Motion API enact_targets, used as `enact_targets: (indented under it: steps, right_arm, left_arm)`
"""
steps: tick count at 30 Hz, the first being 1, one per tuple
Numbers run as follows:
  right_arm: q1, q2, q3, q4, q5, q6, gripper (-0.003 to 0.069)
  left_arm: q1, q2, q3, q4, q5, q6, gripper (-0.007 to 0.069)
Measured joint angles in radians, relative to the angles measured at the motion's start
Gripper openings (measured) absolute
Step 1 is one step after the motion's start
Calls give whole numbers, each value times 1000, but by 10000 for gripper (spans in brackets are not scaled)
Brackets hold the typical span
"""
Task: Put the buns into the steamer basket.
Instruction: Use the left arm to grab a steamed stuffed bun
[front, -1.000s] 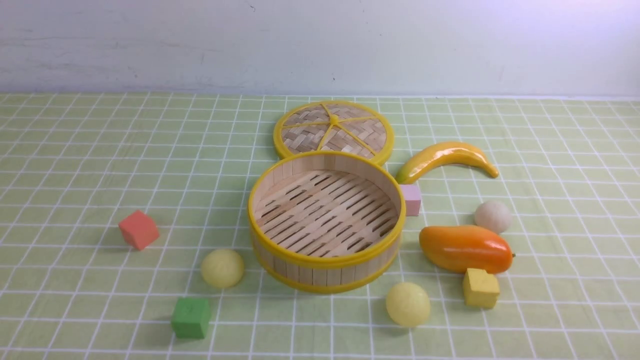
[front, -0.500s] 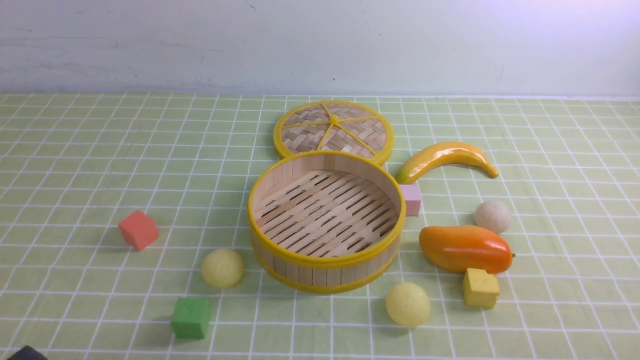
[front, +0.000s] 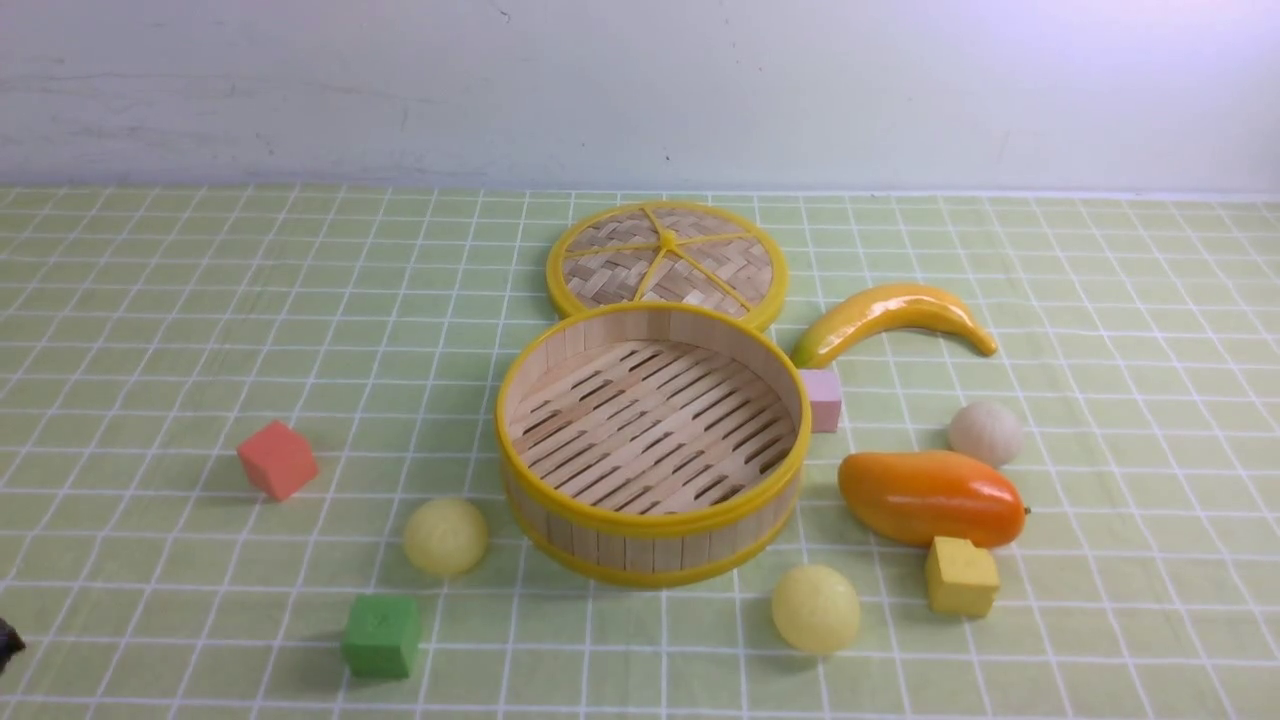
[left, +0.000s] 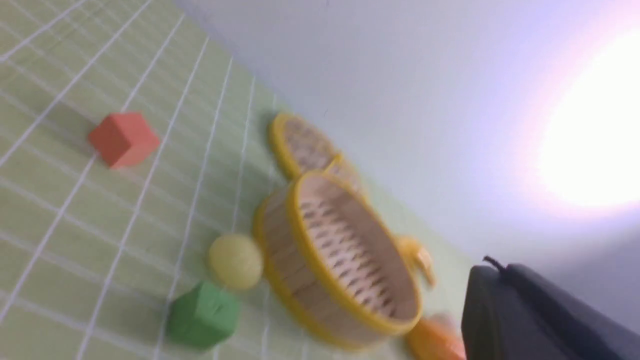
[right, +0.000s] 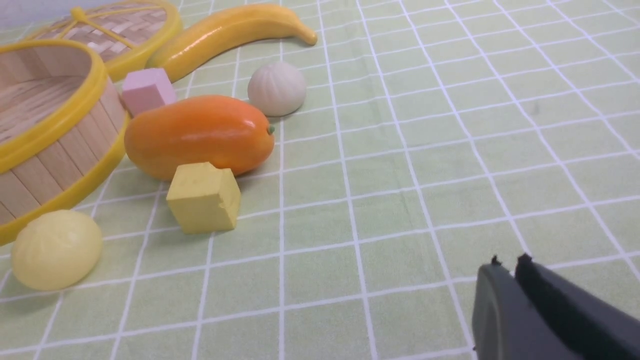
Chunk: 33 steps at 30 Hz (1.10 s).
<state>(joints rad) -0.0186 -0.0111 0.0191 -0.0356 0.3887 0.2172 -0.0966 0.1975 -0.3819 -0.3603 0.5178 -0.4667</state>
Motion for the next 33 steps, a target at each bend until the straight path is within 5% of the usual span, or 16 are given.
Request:
enact_targets:
  steps: [6, 13, 20, 29, 33]
  right_arm:
    - [0, 0, 0, 0, 0, 0, 48]
    - [0, 0, 0, 0, 0, 0, 53]
    - [0, 0, 0, 0, 0, 0, 53]
    - [0, 0, 0, 0, 0, 0, 67]
    - [0, 0, 0, 0, 0, 0, 74]
  left_arm:
    - [0, 463, -272, 38, 408, 297, -13]
    - [-38, 990, -472, -5, 399, 550, -13]
    - [-253, 1279, -693, 99, 393, 529, -13]
    - [-268, 1577, -927, 278, 432, 467, -7]
    - [-268, 1627, -966, 322, 409, 467, 71]
